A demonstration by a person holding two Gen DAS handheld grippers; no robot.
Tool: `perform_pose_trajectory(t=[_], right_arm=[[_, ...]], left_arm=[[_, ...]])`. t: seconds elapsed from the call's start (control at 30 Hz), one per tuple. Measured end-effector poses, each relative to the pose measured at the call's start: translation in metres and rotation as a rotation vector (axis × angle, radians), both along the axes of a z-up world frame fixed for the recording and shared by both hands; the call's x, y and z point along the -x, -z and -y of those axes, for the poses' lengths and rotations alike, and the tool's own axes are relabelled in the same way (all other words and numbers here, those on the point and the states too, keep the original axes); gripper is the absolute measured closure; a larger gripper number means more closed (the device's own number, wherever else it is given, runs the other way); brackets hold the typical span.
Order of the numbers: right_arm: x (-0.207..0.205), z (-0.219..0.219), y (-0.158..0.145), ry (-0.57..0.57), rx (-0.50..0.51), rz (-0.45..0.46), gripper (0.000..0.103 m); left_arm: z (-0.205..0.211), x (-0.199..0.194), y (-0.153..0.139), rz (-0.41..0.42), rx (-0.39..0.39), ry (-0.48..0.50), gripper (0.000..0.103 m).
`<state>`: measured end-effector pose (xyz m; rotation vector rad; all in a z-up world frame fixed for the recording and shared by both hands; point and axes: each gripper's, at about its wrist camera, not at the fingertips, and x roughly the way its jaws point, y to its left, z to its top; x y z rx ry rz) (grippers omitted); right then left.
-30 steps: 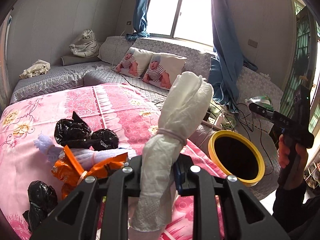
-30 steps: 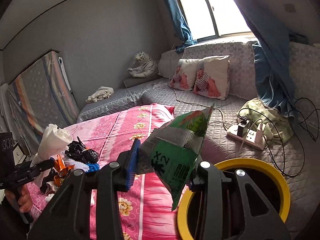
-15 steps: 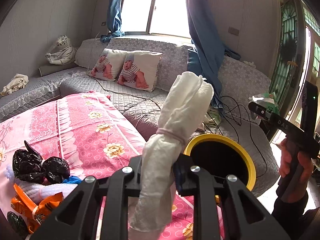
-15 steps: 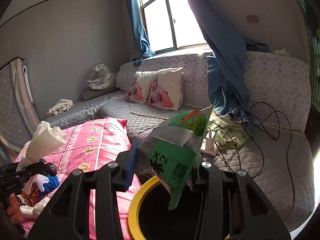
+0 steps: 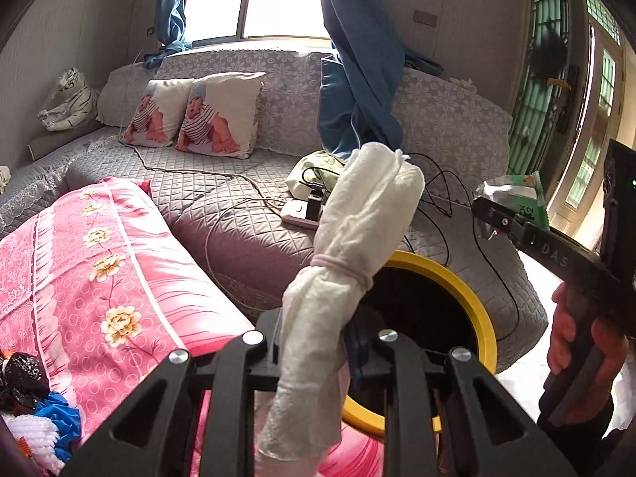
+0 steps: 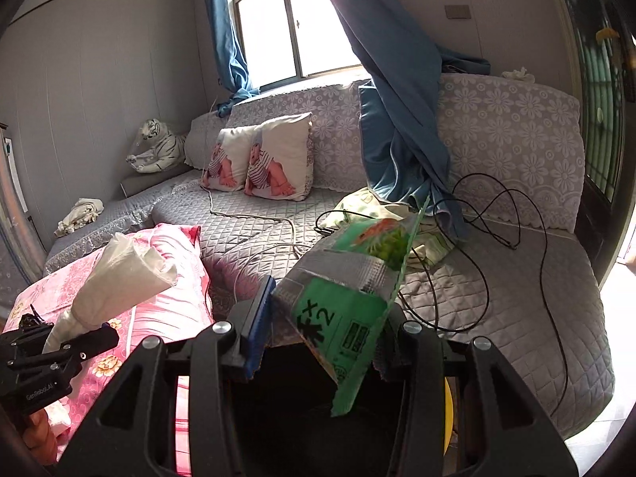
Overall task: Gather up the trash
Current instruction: 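Carry the green packet and white bag with both tools over the yellow bin, then open both tools to drop the packet and bag into the bin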
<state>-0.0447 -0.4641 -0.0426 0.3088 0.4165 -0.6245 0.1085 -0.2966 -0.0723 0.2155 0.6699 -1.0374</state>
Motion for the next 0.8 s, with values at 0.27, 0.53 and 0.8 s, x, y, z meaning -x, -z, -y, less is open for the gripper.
perform_pose_trajectory(t=[0.27, 0.53, 0.8], right_arm=[[-0.002, 0.022, 0.033, -0.019, -0.106, -0.059, 0.062], [-0.006, 0.028, 0.051, -0.005, -0.148, -0.113, 0.062], [-0.009, 0.038, 0.060, 0.016, -0.180, -0.152, 0.056]], left_arm=[[0.047, -0.002, 0.033, -0.043, -0.079, 0.027, 0.083], [0.066, -0.009, 0.049, -0.071, -0.114, 0.030, 0.083], [0.080, -0.011, 0.056, -0.101, -0.126, 0.054, 0.083]])
